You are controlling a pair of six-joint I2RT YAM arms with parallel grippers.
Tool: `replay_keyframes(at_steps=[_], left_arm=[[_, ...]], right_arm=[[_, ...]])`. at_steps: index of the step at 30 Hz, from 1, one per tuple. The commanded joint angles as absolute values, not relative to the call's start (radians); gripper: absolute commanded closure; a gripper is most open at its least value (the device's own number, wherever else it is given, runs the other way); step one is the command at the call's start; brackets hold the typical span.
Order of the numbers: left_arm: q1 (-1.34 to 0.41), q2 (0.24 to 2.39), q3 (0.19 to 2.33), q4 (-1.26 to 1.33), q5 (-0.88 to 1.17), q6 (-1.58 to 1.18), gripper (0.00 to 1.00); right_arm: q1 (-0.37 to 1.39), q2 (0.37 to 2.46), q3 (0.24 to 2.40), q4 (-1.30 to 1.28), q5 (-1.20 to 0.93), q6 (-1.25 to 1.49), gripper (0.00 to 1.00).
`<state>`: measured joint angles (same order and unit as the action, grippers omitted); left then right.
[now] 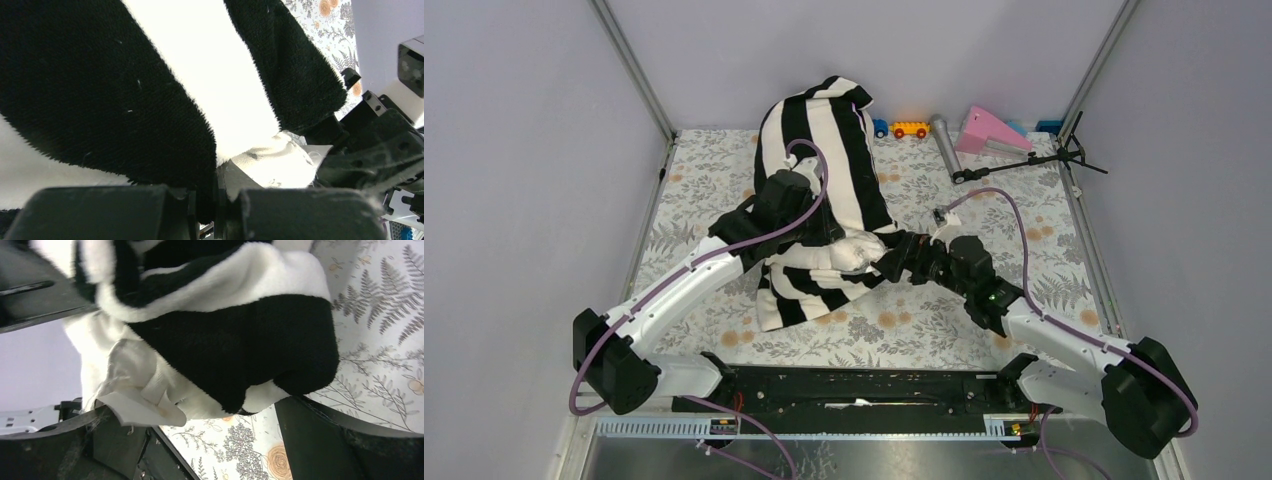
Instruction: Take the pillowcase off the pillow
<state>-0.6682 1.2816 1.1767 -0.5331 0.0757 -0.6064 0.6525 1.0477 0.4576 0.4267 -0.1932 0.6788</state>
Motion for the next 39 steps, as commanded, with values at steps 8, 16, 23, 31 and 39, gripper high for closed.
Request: replay_keyframes(at_steps=[8, 16, 23, 31, 39], left_arm=[[-0.673, 1.192, 1.22, -0.412, 0.155, -0.602, 1.0], [-0.664, 1.186, 1.207, -0.402, 0.172, -0.607, 1.0], [-0.646, 1.2, 1.182, -0.365, 0.178, -0.611, 1.0], [-0.603, 1.288, 1.164, -0.208, 0.23, -0.673, 1.0], [-0.601, 1.468, 1.268, 0.07, 0.357, -0.854, 1.0]], right_arm=[[0.649, 1.215, 0.505, 0.214, 0.112, 0.672, 0.05], [0.638, 1.37, 0.523, 0.267, 0.08, 0.713, 0.06], [0.619, 1.294, 0.583, 0.208, -0.027, 0.575, 0.03], [0.62, 0.978, 0.521, 0.175, -0.154, 0.564, 0.05], [0.62, 0.887, 0.542, 0.058, -0.028, 0.758, 0.05]])
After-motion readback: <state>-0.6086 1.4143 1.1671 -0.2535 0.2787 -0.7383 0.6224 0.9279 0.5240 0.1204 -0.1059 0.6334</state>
